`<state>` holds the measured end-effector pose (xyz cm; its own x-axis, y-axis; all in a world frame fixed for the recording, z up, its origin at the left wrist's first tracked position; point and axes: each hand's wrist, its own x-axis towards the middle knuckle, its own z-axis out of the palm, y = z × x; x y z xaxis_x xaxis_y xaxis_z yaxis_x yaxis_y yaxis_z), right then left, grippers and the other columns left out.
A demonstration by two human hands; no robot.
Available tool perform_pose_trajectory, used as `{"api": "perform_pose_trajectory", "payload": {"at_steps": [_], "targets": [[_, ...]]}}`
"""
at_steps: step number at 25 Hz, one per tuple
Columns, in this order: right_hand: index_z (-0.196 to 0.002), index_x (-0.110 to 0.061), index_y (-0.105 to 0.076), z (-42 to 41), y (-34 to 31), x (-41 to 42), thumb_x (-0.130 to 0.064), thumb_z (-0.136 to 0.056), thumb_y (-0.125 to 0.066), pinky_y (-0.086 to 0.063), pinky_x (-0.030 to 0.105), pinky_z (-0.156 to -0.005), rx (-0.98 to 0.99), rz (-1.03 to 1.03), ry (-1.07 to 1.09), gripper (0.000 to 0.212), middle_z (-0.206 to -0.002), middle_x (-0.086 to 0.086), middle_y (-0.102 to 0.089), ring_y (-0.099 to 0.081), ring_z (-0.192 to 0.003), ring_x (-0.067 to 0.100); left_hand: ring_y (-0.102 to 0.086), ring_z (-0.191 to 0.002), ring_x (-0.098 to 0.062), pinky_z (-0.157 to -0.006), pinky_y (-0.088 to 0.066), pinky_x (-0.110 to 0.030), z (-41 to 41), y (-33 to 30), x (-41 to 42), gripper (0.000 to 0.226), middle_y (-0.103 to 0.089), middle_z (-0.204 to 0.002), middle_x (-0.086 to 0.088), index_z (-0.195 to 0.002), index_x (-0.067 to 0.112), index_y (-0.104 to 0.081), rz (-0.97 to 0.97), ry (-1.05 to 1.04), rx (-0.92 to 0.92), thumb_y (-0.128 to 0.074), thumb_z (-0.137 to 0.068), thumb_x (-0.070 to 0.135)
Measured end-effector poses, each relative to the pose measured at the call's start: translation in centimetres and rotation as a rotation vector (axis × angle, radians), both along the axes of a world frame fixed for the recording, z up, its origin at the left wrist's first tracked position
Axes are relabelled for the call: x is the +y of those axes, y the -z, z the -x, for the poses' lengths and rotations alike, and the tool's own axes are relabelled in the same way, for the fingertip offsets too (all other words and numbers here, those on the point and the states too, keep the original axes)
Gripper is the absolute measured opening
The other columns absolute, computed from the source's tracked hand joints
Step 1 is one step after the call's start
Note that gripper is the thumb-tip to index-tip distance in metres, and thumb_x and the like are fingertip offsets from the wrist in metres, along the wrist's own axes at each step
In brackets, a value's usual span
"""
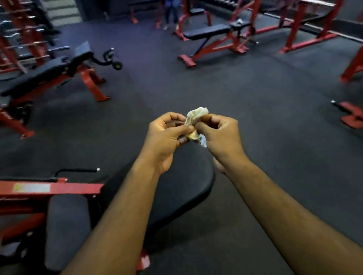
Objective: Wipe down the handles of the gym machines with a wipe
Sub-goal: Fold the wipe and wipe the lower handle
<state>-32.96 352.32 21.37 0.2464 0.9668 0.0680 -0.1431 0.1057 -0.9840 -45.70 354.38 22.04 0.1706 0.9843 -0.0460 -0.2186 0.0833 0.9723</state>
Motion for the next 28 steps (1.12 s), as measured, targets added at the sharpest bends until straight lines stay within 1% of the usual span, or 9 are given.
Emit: {"api": "perform_pose_trajectory", "payload": {"at_steps": [5, 9, 12, 14, 17, 21, 22, 25, 28], "targets": [[-0.094, 0.005, -0.073, -18.0, -0.1, 2.7, 0.010, -0.087, -0.055, -0.059, 0.031, -0.069, -0.034, -0.008, 0.053, 0.020, -0.091, 0.021, -0.073, -0.070, -0.078, 0.022, -0.068, -0.070, -0.019, -0.063, -0.056, -0.027, -18.1, 0.5, 3.7, 0.021, -0.069, -0.080, -0.009, -0.094, 0.003, -0.065, 0.041, 0.121, -0.056, -0.060, -0.082, -0.013], [-0.099, -0.003, -0.073, -29.8, -0.1, 5.8, 0.008, -0.088, -0.057, -0.059, 0.036, -0.080, -0.031, -0.029, -0.040, 0.022, -0.099, 0.017, -0.074, -0.071, -0.095, 0.028, -0.067, -0.074, -0.021, -0.065, -0.058, -0.029, -28.9, 0.7, 6.7, 0.022, -0.068, -0.081, -0.009, -0.088, 0.005, -0.063, 0.074, 0.119, -0.134, -0.054, -0.084, -0.014], [-0.108, -0.005, -0.070, -36.0, 0.2, 9.0, 0.010, -0.080, -0.068, -0.059, 0.036, -0.078, -0.063, -0.005, -0.141, 0.032, -0.101, 0.017, -0.073, -0.071, -0.094, 0.027, -0.067, -0.078, -0.019, -0.070, -0.055, -0.029, -33.8, 1.3, 9.6, 0.021, -0.071, -0.087, -0.009, -0.088, 0.010, -0.064, 0.084, 0.064, -0.154, -0.057, -0.088, -0.010], [-0.107, -0.007, -0.070, -38.3, 0.5, 12.1, 0.012, -0.078, -0.071, -0.060, 0.038, -0.077, -0.067, 0.017, -0.200, 0.034, -0.096, 0.016, -0.074, -0.072, -0.087, 0.026, -0.066, -0.074, -0.015, -0.062, -0.052, -0.022, -35.9, 2.1, 12.3, 0.020, -0.073, -0.088, -0.006, -0.096, 0.009, -0.068, 0.098, 0.014, -0.166, -0.055, -0.092, -0.006], [-0.098, -0.006, -0.072, -39.3, 1.1, 18.0, 0.010, -0.082, -0.067, -0.060, 0.034, -0.073, -0.070, 0.053, -0.173, 0.023, -0.089, 0.017, -0.073, -0.072, -0.081, 0.025, -0.064, -0.070, -0.012, -0.057, -0.051, -0.020, -38.2, 3.3, 17.6, 0.021, -0.072, -0.084, -0.005, -0.106, 0.005, -0.068, 0.133, -0.051, -0.189, -0.049, -0.099, 0.001], [-0.092, 0.002, -0.072, -40.9, 1.7, 29.9, 0.000, -0.088, -0.066, -0.061, 0.033, -0.070, -0.110, 0.052, -0.152, 0.007, -0.087, 0.019, -0.073, -0.071, -0.078, 0.021, -0.064, -0.075, -0.014, -0.061, -0.053, -0.022, -40.4, 4.4, 28.5, 0.021, -0.070, -0.086, -0.006, -0.108, 0.002, -0.066, 0.118, -0.106, -0.223, -0.046, -0.101, 0.008], [-0.091, 0.004, -0.072, -41.3, 1.7, 33.2, -0.005, -0.088, -0.068, -0.061, 0.035, -0.069, -0.128, 0.045, -0.156, 0.009, -0.086, 0.020, -0.073, -0.071, -0.078, 0.023, -0.066, -0.077, -0.014, -0.064, -0.055, -0.023, -40.7, 4.4, 31.5, 0.020, -0.070, -0.087, -0.007, -0.108, 0.002, -0.066, 0.100, -0.102, -0.223, -0.049, -0.101, 0.010], [-0.085, 0.005, -0.071, -42.1, 1.4, 42.1, -0.006, -0.088, -0.069, -0.060, 0.034, -0.062, -0.134, 0.076, -0.139, 0.011, -0.078, 0.017, -0.071, -0.070, -0.070, 0.020, -0.070, -0.080, -0.017, -0.074, -0.059, -0.028, -41.1, 3.7, 39.9, 0.014, -0.071, -0.089, -0.009, -0.105, 0.000, -0.065, 0.044, -0.111, -0.135, -0.060, -0.092, 0.001], [-0.086, 0.004, -0.071, -42.4, 0.7, 51.4, -0.003, -0.090, -0.064, -0.058, 0.031, -0.059, -0.063, 0.118, -0.167, 0.011, -0.078, 0.017, -0.072, -0.071, -0.069, 0.021, -0.069, -0.082, -0.021, -0.075, -0.056, -0.031, -41.0, 2.6, 49.0, 0.025, -0.072, -0.089, -0.010, -0.104, 0.001, -0.067, 0.048, -0.171, -0.092, -0.059, -0.085, -0.012]]}}
